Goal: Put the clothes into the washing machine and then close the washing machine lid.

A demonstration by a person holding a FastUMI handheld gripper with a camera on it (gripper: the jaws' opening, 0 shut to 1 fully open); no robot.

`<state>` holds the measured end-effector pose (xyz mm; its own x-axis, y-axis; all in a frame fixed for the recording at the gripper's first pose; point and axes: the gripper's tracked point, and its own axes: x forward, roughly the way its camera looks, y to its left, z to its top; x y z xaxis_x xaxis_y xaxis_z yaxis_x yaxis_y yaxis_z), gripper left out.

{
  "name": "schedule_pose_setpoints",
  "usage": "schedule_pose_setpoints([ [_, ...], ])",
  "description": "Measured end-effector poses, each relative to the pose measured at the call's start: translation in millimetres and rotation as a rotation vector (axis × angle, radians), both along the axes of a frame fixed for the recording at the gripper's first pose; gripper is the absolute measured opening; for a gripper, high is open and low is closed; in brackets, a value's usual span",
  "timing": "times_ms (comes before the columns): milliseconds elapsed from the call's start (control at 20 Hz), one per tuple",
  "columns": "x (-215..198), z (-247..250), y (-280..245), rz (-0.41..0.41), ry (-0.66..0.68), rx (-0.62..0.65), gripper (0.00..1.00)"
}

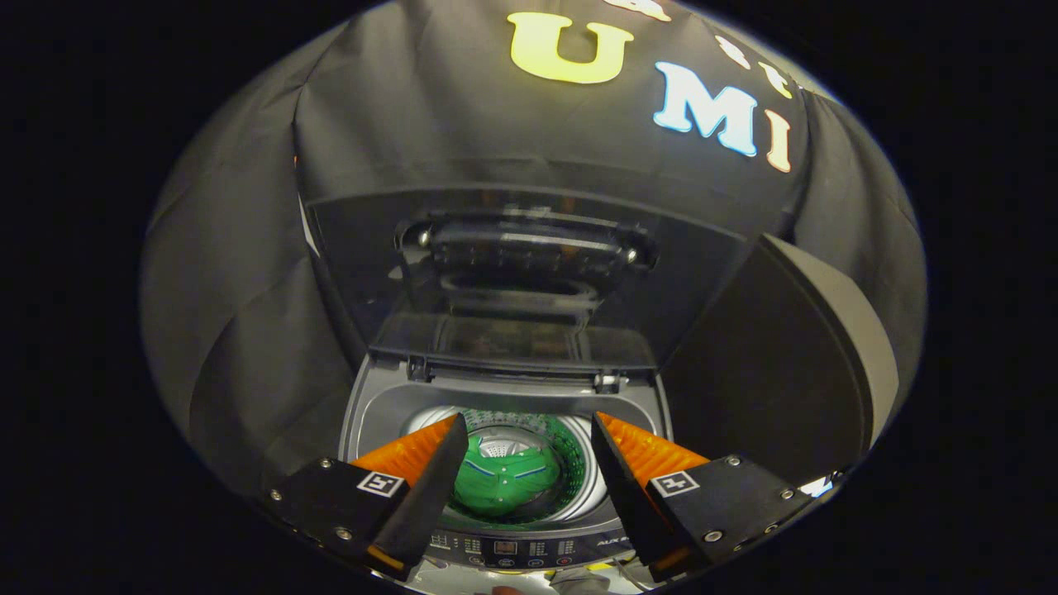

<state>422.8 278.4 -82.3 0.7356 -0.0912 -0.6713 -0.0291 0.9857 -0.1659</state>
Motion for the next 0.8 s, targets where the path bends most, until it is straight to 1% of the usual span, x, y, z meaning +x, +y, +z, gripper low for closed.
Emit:
schedule_pose_setpoints([
  [150,1,45,-9,-0.031,-0.066,-0.037,0.93],
  [400,11,112,-19,-0.083,-0.184,-0.02,0.94],
  [550,18,133,-20,-0.092,-0.241,-0.015,0.94],
  [800,43,155,-22,-0.095,-0.28,-0.008,0.94],
])
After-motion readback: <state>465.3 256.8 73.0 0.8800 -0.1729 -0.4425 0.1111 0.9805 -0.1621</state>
